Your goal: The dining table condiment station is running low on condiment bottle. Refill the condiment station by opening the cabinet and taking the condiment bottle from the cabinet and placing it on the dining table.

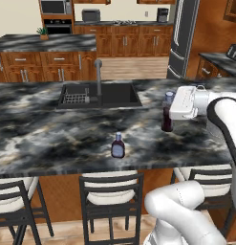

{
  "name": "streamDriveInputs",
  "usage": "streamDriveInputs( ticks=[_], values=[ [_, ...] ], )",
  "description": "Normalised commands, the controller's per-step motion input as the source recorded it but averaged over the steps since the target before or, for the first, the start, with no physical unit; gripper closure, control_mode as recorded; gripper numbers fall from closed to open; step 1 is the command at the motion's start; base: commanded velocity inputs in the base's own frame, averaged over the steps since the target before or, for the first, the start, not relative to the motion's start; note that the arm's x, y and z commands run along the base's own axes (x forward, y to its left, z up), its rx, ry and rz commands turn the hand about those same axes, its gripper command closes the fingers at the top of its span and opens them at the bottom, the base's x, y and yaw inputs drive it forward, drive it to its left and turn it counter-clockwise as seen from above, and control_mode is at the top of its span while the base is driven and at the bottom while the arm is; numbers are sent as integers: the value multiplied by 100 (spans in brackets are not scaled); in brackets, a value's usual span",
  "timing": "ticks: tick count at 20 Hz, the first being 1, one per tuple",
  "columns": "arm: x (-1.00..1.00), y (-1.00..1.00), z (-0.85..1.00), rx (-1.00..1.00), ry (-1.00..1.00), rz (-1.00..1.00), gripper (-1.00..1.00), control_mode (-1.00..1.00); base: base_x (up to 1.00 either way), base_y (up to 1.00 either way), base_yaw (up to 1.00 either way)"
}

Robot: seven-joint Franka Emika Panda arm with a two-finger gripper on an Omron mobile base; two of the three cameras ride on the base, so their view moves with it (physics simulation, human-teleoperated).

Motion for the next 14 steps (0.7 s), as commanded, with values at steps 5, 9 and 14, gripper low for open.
streamDriveInputs(
  ticks=[5,9,14],
  values=[
    [61,4,-34,10,7,9,100,-100,0,0,0],
    [33,3,-13,0,13,4,100,-100,0,0,0],
    [29,0,-26,0,6,9,100,-100,0,0,0]
  ],
)
